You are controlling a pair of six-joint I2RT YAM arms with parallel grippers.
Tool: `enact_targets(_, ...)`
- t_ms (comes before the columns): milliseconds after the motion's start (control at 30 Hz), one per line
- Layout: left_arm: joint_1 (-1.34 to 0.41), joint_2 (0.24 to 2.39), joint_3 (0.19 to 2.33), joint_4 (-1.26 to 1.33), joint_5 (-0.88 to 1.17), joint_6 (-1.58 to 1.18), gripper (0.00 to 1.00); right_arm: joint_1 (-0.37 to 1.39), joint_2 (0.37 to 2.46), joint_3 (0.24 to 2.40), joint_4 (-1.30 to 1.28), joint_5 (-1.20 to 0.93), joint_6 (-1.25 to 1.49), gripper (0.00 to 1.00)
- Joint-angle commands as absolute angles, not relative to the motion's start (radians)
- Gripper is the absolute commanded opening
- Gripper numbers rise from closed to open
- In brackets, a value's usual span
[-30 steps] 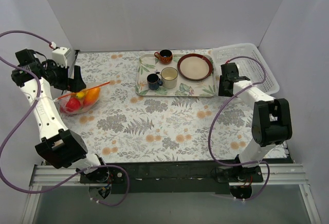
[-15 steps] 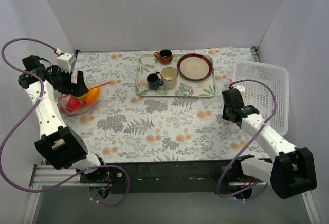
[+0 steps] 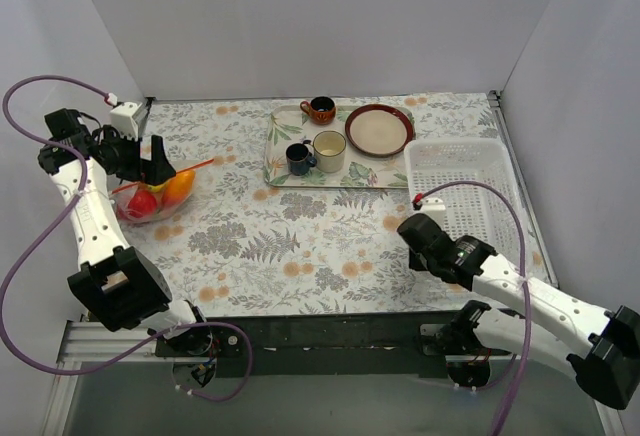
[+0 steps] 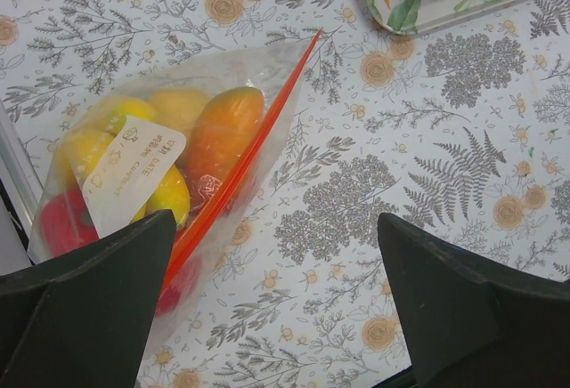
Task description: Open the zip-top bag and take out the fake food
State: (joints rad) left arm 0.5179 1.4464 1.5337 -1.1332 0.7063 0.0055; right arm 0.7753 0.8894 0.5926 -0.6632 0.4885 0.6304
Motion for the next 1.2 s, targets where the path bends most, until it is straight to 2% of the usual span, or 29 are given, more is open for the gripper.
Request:
enact_targets(0, 0.489, 1.424, 1.542, -1.12, 0.744, -0.023, 0.98, 0.98, 0.926, 0.621, -0.637, 0.356, 0.983, 0.03)
enact_targets(167, 0.451, 1.405, 1.487, -1.08, 0.695, -0.046, 0.98, 1.243, 1.095, 0.757, -0.675, 0.435, 1.109, 0.02)
enact_targets(267, 0.448, 1.385, 1.459, -1.06, 0.693, -0.048, 0.98, 1.333, 1.21, 0.86, -0.704, 0.443, 1.167, 0.01)
enact_targets(467, 0.437, 1.37, 1.462, -1.046, 0.684, -0.048, 0.98, 1.367, 1.342, 1.04, -0.77, 0.446, 1.232, 0.01)
enact_targets(567, 0.436, 1.361, 1.462, -1.037, 0.673, -0.044, 0.98, 1.367, 1.353, 1.071, -0.74, 0.452, 1.236, 0.06)
enact_targets(667, 0.437, 1.35, 1.451, -1.034, 0.675, -0.037, 0.98, 1.359, 1.379, 1.097, -0.684, 0.457, 1.215, 0.28)
enact_targets(700, 0.436, 1.347, 1.437, -1.034, 0.678, -0.031, 0.98, 1.355, 1.39, 1.114, -0.674, 0.454, 1.206, 0.39)
enact_targets(767, 0.436, 1.338, 1.427, -1.035, 0.681, -0.031, 0.98, 1.339, 1.426, 1.132, -0.622, 0.424, 1.165, 0.5)
enact_targets(800, 0.436, 1.338, 1.419, -1.035, 0.683, -0.031, 0.98, 1.338, 1.443, 1.149, -0.615, 0.413, 1.126, 0.63)
enact_targets(867, 0.436, 1.336, 1.413, -1.043, 0.689, -0.022, 0.98, 1.335, 1.503, 1.222, -0.644, 0.396, 1.098, 0.74)
enact_targets(900, 0.436, 1.335, 1.414, -1.057, 0.693, -0.015, 0.98, 1.335, 1.522, 1.25, -0.669, 0.396, 1.073, 0.83)
enact_targets(1000, 0.436, 1.325, 1.431, -1.13, 0.71, 0.075, 0.98, 1.335, 1.565, 1.359, -0.719, 0.408, 1.019, 0.93)
enact_targets(1167, 0.436, 1.289, 1.447, -1.252, 0.706, 0.325, 0.98, 1.335, 1.52, 1.471, -0.695, 0.482, 0.917, 0.99)
